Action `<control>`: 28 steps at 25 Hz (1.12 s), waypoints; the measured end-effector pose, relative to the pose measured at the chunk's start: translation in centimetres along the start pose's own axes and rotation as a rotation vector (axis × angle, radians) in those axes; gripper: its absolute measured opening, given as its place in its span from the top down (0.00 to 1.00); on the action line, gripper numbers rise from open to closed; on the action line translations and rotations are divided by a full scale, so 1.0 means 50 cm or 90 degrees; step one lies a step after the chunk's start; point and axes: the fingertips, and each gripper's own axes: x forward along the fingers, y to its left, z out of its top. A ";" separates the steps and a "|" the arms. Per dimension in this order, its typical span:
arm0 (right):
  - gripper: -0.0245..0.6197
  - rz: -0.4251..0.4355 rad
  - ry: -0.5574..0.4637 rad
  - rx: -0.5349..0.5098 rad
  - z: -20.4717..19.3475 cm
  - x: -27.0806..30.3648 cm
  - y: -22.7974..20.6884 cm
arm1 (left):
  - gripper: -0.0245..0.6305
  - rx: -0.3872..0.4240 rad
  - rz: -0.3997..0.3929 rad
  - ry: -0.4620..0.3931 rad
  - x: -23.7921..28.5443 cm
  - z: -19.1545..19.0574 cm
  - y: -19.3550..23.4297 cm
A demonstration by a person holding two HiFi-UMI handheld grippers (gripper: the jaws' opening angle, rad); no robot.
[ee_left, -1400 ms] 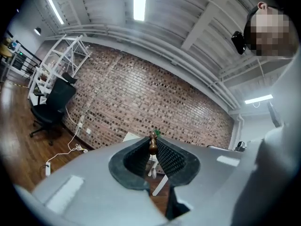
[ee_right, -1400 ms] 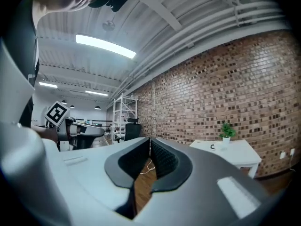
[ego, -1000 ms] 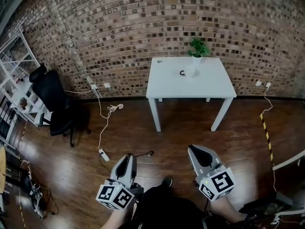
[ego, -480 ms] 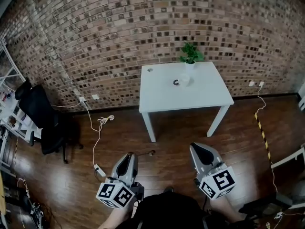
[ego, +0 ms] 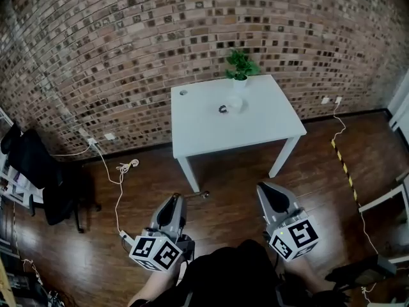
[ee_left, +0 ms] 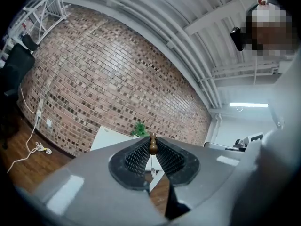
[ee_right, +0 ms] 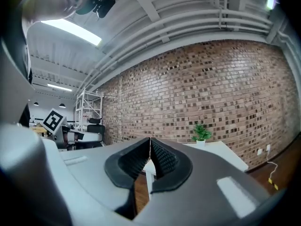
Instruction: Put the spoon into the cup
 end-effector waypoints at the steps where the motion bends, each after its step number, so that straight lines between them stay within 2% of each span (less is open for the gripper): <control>1: 0.94 -0.004 -0.002 0.003 0.001 0.005 -0.006 | 0.91 -0.005 -0.004 0.001 0.013 -0.003 0.003; 7: 0.94 -0.015 -0.005 -0.019 0.015 0.042 -0.038 | 0.91 0.003 -0.034 0.011 0.101 -0.004 0.004; 14: 0.95 0.000 -0.001 -0.018 0.009 0.102 -0.109 | 0.91 -0.002 -0.021 0.015 0.214 0.001 0.009; 19: 0.95 0.020 -0.026 -0.012 0.035 0.165 -0.191 | 0.91 0.015 -0.016 0.012 0.310 0.014 -0.009; 28: 0.95 0.055 -0.015 -0.020 0.064 0.319 -0.372 | 0.91 0.016 0.026 -0.022 0.518 0.069 0.026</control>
